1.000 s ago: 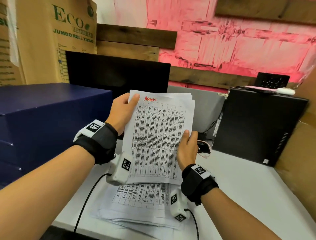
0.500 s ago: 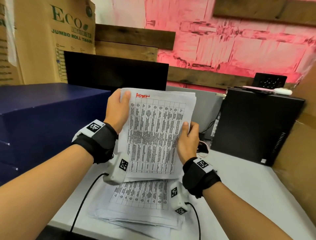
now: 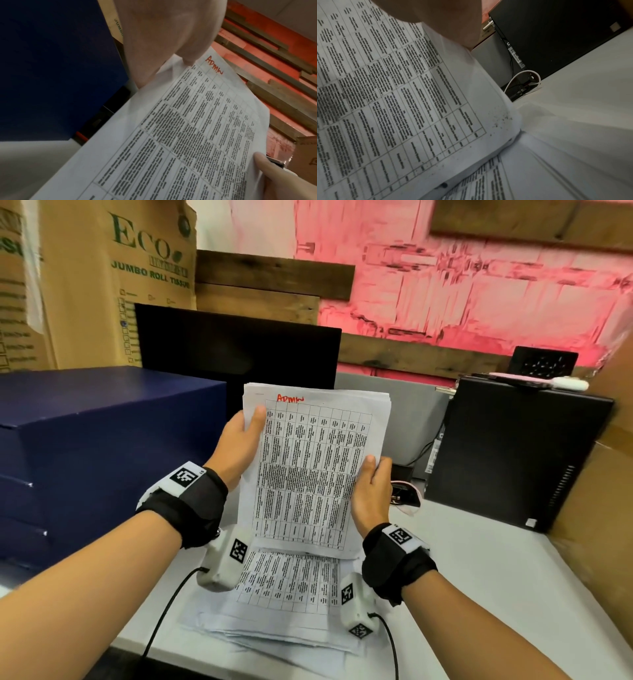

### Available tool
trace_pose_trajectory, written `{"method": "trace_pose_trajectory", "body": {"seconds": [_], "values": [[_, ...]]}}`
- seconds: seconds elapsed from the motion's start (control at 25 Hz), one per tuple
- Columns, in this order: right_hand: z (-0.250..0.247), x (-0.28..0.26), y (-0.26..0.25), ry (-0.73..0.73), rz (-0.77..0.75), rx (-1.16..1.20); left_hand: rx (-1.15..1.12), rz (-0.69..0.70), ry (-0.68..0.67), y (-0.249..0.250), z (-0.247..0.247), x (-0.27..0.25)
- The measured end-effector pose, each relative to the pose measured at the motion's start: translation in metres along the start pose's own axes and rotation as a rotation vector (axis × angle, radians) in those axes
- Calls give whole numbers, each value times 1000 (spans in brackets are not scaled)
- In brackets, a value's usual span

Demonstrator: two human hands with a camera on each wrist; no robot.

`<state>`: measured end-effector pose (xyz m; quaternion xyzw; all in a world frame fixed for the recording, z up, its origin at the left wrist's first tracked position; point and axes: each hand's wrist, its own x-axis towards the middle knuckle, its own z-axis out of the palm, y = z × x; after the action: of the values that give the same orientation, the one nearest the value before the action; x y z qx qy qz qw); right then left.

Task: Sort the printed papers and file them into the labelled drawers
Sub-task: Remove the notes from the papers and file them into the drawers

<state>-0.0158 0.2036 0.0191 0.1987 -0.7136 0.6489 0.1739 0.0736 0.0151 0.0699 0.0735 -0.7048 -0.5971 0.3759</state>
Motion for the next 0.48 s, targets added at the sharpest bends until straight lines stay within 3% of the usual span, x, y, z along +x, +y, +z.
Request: {"method": "trace_pose_trajectory", "body": {"seconds": [0.08,0.48], "values": [[0,-1,-2,-1,-4,8,-16,-21,-28,-4,-1,-5],[17,-6,-23,10,-71,37,-53,15,117,8,-22,-19]]}}
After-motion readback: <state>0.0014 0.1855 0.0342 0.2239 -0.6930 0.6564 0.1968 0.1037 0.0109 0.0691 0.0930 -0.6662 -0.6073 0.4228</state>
